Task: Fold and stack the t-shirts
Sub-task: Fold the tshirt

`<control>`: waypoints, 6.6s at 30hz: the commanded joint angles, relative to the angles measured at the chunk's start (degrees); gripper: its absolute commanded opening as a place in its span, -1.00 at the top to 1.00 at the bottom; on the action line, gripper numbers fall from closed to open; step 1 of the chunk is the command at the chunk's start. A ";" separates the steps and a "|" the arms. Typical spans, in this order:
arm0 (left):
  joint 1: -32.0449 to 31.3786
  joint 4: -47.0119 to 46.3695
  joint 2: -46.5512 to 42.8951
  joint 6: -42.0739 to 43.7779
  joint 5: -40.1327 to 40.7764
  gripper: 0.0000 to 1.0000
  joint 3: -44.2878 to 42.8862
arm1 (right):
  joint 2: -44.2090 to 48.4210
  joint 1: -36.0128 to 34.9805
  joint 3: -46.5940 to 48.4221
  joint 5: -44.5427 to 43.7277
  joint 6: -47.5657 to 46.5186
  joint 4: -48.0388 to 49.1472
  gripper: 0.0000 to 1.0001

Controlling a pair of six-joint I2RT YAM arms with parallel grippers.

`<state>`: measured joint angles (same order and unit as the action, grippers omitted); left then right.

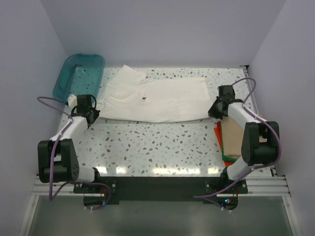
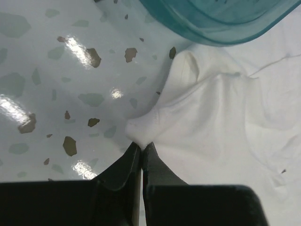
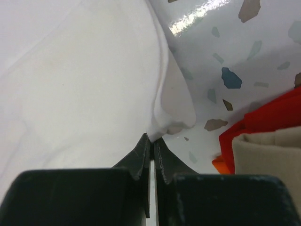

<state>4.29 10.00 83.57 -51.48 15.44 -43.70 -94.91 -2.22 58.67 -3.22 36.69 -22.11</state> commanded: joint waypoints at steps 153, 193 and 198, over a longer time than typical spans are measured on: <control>-7.02 -2.08 31.67 29.52 -4.72 1.00 -57.38 | -17.42 0.55 30.63 1.55 -9.53 -3.21 1.00; -4.29 2.22 -8.77 14.84 1.96 1.00 -5.97 | 12.29 0.72 -5.50 -1.79 -5.49 2.51 1.00; -4.29 2.92 -12.37 12.55 2.93 1.00 -2.36 | 15.19 0.72 -7.69 -1.70 -5.05 3.47 1.00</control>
<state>-0.45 13.17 74.26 -36.27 16.21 -47.59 -83.37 -1.80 51.96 -2.68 30.85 -21.32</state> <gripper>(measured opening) 0.018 0.012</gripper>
